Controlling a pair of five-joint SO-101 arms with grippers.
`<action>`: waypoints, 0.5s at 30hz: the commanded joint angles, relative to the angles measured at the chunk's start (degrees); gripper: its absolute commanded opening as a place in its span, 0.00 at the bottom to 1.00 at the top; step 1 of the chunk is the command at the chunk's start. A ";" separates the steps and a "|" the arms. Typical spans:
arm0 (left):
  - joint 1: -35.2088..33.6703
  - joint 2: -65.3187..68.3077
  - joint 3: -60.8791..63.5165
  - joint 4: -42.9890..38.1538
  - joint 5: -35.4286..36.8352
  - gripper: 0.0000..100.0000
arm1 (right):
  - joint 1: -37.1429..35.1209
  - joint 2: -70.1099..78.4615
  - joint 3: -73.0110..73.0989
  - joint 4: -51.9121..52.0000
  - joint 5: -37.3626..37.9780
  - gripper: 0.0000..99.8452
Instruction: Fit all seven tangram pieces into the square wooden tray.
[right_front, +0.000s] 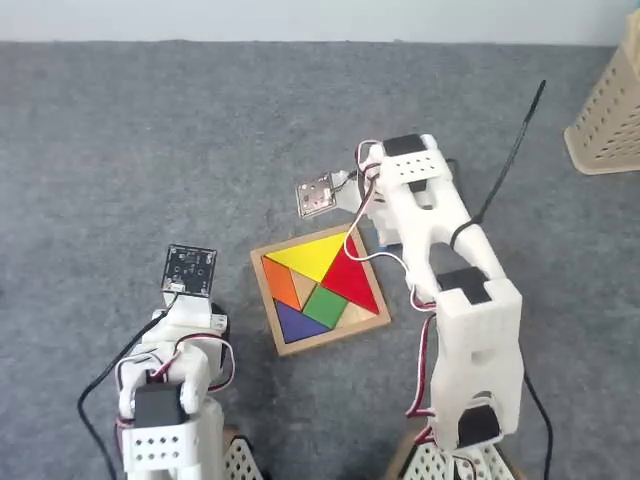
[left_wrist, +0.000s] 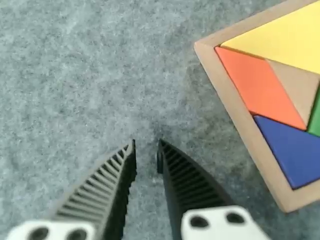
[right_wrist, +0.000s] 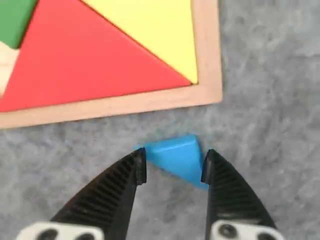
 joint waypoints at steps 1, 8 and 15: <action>0.09 -1.23 -0.57 0.00 0.44 0.07 | 0.04 -0.48 -3.16 -1.80 0.35 0.18; 0.09 -1.23 -0.57 0.00 0.44 0.07 | 2.07 0.40 -3.16 -1.89 -6.68 0.18; 0.09 -1.23 -0.57 0.00 0.44 0.07 | 4.18 0.92 -2.90 -1.10 -22.07 0.07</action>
